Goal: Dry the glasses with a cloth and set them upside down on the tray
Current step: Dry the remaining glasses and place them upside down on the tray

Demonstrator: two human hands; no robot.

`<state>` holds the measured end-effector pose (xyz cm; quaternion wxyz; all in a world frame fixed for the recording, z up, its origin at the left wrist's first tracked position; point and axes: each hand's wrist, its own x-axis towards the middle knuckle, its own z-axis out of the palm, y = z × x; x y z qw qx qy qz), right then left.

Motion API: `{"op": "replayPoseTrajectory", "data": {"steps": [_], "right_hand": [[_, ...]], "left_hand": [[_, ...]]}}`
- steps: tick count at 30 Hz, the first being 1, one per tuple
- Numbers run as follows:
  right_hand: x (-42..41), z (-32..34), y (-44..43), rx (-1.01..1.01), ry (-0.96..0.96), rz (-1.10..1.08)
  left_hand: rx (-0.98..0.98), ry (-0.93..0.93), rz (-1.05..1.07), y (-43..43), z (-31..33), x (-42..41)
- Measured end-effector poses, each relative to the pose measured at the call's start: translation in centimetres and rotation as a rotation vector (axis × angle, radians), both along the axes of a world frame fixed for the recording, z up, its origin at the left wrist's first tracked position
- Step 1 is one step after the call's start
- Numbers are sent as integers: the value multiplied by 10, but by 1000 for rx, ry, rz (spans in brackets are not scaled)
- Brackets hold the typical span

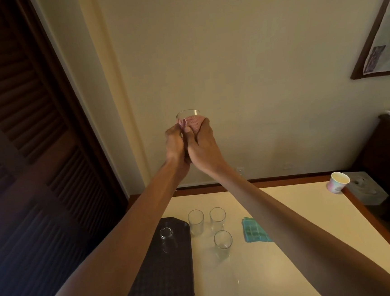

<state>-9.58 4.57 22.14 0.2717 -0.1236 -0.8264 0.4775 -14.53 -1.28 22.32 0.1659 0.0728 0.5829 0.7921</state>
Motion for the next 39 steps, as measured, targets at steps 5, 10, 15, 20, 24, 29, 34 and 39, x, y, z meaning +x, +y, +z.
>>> {"op": "replayPoseTrajectory", "data": {"steps": [5, 10, 15, 20, 24, 29, 34, 39], "right_hand": [[-1, 15, 21, -145, 4, -23], [-13, 15, 31, -462, -171, -39], [-5, 11, 24, -518, -221, 44], [7, -4, 11, -331, -113, 168], [2, -3, 11, -316, 1, 122], [-3, 6, 27, -340, -69, 22], [-13, 10, 28, -538, -211, 0], [-5, 0, 22, -463, -176, 122]], "left_hand": [[-25, -39, 19, 1, -8, 15], [-183, 107, 26, 5, -11, 23], [-195, 76, 107, 5, -2, 12], [-111, 42, 120, 0, -5, 4], [-113, 28, 46, 1, -5, 7], [-152, 71, 31, 3, -13, 14], [-250, 120, 34, 4, -7, 19], [-190, 78, 15, 3, -6, 10]]}}
